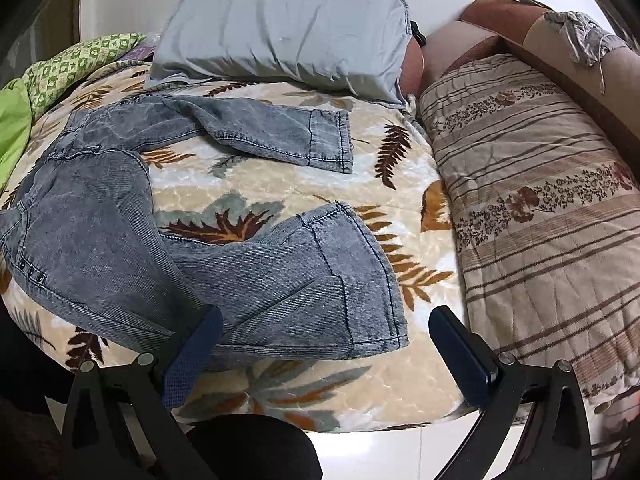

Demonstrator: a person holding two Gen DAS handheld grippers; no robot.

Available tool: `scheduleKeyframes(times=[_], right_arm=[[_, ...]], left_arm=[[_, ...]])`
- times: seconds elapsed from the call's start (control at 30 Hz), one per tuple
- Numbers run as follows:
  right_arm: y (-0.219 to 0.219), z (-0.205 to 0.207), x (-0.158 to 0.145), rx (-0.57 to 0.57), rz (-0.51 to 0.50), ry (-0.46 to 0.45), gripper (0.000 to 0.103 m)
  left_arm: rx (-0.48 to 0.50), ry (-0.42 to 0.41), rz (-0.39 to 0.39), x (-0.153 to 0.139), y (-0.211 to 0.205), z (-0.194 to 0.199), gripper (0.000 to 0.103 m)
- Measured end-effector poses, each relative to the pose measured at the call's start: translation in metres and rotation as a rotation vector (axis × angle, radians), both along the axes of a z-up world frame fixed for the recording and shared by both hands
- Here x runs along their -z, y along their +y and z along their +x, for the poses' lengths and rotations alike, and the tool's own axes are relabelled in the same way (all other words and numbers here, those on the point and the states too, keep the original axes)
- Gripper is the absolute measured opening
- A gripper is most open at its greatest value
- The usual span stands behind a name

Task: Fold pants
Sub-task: 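Move both grippers toward the waistband of the grey jeans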

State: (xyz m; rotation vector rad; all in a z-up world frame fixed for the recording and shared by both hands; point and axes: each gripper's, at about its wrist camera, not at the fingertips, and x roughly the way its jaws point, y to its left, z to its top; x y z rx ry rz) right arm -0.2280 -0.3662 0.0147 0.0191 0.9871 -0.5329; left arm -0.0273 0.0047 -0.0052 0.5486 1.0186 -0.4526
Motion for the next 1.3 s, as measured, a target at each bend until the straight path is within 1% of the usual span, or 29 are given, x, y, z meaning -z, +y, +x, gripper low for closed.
scheduleKeyframes(times=[0.23, 0.5, 0.6, 0.7, 0.9, 1.13, 1.3], right_arm=[[-0.008, -0.005, 0.000, 0.018, 0.009, -0.005, 0.103], [-0.015, -0.011, 0.002, 0.031, 0.028, -0.015, 0.102], [-0.019, -0.013, 0.002, 0.038, 0.059, -0.028, 0.103], [-0.023, -0.015, 0.003, 0.043, 0.084, -0.042, 0.102], [-0.024, -0.013, 0.007, 0.038, 0.096, -0.045, 0.102], [-0.031, -0.009, 0.011, 0.033, 0.139, -0.057, 0.103], [-0.051, 0.000, 0.012, 0.034, 0.171, -0.070, 0.102]], left_arm=[[-0.002, 0.004, -0.001, -0.003, 0.003, 0.002, 0.103], [0.005, 0.077, -0.050, 0.000, -0.004, 0.003, 0.103], [0.000, 0.091, -0.064, -0.003, -0.005, 0.006, 0.103], [-0.012, 0.130, -0.090, -0.002, -0.008, 0.010, 0.103], [-0.011, 0.149, -0.089, 0.000, -0.019, 0.011, 0.103], [-0.013, 0.166, -0.080, 0.005, -0.027, 0.016, 0.103], [-0.054, 0.186, -0.097, 0.004, -0.026, 0.032, 0.103]])
